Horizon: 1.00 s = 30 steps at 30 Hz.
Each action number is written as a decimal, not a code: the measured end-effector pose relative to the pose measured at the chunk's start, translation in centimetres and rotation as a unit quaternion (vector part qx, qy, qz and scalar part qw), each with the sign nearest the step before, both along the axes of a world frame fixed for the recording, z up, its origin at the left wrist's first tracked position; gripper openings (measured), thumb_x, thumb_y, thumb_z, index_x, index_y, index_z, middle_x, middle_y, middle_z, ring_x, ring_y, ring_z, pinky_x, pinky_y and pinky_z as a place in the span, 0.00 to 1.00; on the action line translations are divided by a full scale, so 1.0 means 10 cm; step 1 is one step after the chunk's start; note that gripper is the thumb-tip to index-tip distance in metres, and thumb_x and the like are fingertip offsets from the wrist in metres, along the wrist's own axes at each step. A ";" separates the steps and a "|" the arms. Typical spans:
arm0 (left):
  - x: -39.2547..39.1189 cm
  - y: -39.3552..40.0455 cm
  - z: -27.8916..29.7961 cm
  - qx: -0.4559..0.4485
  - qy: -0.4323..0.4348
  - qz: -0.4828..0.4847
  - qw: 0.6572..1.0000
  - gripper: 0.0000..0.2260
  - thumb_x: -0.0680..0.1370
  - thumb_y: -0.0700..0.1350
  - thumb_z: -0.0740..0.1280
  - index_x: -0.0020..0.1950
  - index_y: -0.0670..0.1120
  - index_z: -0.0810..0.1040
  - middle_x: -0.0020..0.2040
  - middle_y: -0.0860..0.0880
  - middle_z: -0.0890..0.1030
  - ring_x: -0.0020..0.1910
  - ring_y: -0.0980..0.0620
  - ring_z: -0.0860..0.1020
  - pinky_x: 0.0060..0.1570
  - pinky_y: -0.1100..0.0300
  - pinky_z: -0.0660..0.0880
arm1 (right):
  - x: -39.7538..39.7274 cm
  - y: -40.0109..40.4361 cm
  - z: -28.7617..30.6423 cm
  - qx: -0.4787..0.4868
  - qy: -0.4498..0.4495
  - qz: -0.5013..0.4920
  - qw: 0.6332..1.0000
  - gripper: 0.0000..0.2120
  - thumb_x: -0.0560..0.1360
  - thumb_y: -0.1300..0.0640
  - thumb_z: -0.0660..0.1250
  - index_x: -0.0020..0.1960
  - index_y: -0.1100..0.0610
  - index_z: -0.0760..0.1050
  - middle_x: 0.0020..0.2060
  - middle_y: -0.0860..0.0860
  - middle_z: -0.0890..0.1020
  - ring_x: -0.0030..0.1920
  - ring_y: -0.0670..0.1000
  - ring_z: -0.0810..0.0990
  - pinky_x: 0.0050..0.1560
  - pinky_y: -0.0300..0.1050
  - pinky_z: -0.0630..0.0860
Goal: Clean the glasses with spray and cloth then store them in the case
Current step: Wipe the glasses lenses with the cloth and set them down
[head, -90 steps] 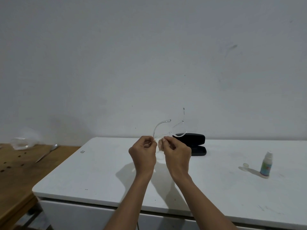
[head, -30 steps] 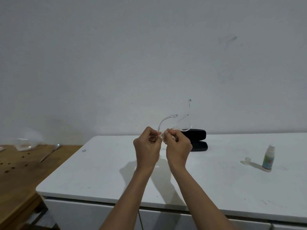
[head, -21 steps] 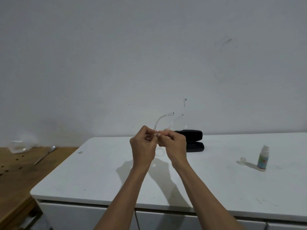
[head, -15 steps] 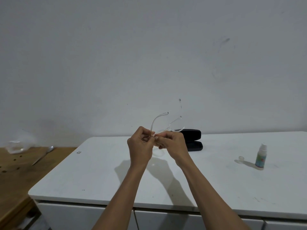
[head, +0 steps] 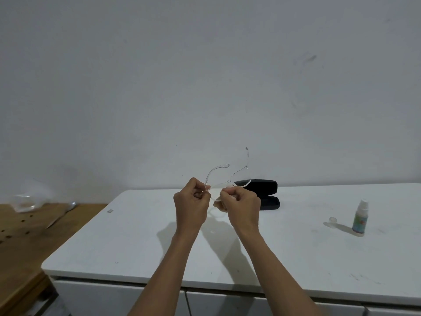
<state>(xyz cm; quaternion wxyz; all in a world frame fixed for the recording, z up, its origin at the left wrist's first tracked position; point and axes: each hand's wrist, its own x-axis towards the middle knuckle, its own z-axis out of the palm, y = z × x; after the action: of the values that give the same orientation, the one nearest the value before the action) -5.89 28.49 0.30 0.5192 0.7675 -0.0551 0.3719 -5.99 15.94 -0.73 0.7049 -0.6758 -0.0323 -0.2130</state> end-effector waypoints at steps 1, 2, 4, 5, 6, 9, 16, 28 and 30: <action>0.00 0.01 -0.01 0.008 -0.004 0.006 1.000 0.09 0.71 0.29 0.69 0.39 0.43 0.77 0.38 0.51 0.85 0.30 0.59 0.78 0.34 0.66 0.73 | 0.01 0.02 -0.03 -0.024 -0.010 -0.012 1.000 0.09 0.73 0.65 0.70 0.37 0.57 0.86 0.27 0.53 0.84 0.32 0.52 0.87 0.40 0.50 0.85; 0.00 0.03 -0.01 0.014 -0.005 0.011 1.000 0.09 0.71 0.29 0.69 0.39 0.43 0.77 0.36 0.50 0.85 0.29 0.59 0.77 0.33 0.66 0.73 | 0.02 0.03 -0.06 -0.051 -0.019 -0.019 0.998 0.09 0.73 0.62 0.71 0.36 0.54 0.86 0.27 0.53 0.84 0.32 0.54 0.85 0.41 0.52 0.83; 0.00 0.11 -0.03 0.019 -0.004 0.023 1.000 0.11 0.71 0.29 0.68 0.39 0.45 0.77 0.35 0.48 0.84 0.28 0.58 0.76 0.33 0.62 0.73 | 0.05 0.02 -0.11 -0.086 -0.028 -0.020 0.996 0.08 0.73 0.60 0.72 0.37 0.53 0.86 0.29 0.54 0.83 0.35 0.58 0.83 0.43 0.53 0.81; 0.01 0.16 -0.04 0.019 -0.004 0.033 0.999 0.12 0.71 0.29 0.68 0.38 0.46 0.77 0.35 0.48 0.84 0.28 0.57 0.75 0.33 0.61 0.73 | 0.06 0.00 -0.12 -0.088 -0.031 -0.017 0.995 0.07 0.74 0.59 0.73 0.38 0.53 0.86 0.30 0.54 0.84 0.36 0.58 0.83 0.44 0.54 0.82; 0.02 0.21 -0.06 0.019 -0.005 0.043 0.999 0.12 0.71 0.29 0.68 0.38 0.47 0.77 0.35 0.47 0.84 0.28 0.57 0.76 0.33 0.60 0.73 | 0.06 -0.03 -0.13 -0.083 -0.033 -0.013 0.996 0.07 0.74 0.60 0.72 0.38 0.52 0.86 0.30 0.53 0.84 0.36 0.57 0.84 0.45 0.56 0.82; 0.05 0.38 -0.11 0.019 -0.008 0.065 0.998 0.10 0.71 0.29 0.69 0.39 0.43 0.77 0.36 0.49 0.85 0.29 0.58 0.77 0.33 0.63 0.73 | 0.07 -0.12 -0.14 -0.048 -0.028 -0.002 0.998 0.09 0.75 0.61 0.71 0.38 0.53 0.86 0.31 0.53 0.85 0.35 0.54 0.86 0.47 0.60 0.84; 0.11 0.71 -0.21 0.031 -0.020 0.114 0.993 0.08 0.73 0.30 0.70 0.39 0.42 0.77 0.32 0.48 0.82 0.31 0.52 0.78 0.33 0.65 0.70 | 0.07 -0.27 -0.14 0.021 -0.019 -0.016 0.999 0.11 0.76 0.67 0.68 0.36 0.60 0.83 0.31 0.55 0.84 0.40 0.62 0.86 0.47 0.60 0.85; -0.07 1.35 -0.74 0.133 0.041 0.216 0.966 0.08 0.75 0.28 0.68 0.42 0.41 0.78 0.42 0.47 0.85 0.39 0.47 0.82 0.42 0.54 0.79 | 0.12 -0.38 -0.14 0.041 -0.015 0.025 0.999 0.06 0.76 0.66 0.69 0.42 0.62 0.84 0.34 0.60 0.86 0.37 0.58 0.86 0.35 0.41 0.78; -0.09 1.40 -0.79 0.154 0.053 0.236 0.958 0.08 0.75 0.28 0.68 0.42 0.40 0.78 0.38 0.45 0.83 0.36 0.44 0.81 0.39 0.50 0.80 | 0.14 -0.37 -0.14 0.028 -0.008 0.050 0.998 0.04 0.76 0.65 0.70 0.46 0.61 0.84 0.36 0.57 0.88 0.41 0.61 0.87 0.39 0.45 0.81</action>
<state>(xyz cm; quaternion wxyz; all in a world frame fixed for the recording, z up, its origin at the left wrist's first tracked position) -6.78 42.53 -7.59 0.2938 0.8480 0.0986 0.4301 -4.63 12.23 -2.17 0.7328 -0.6518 -0.0659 -0.1838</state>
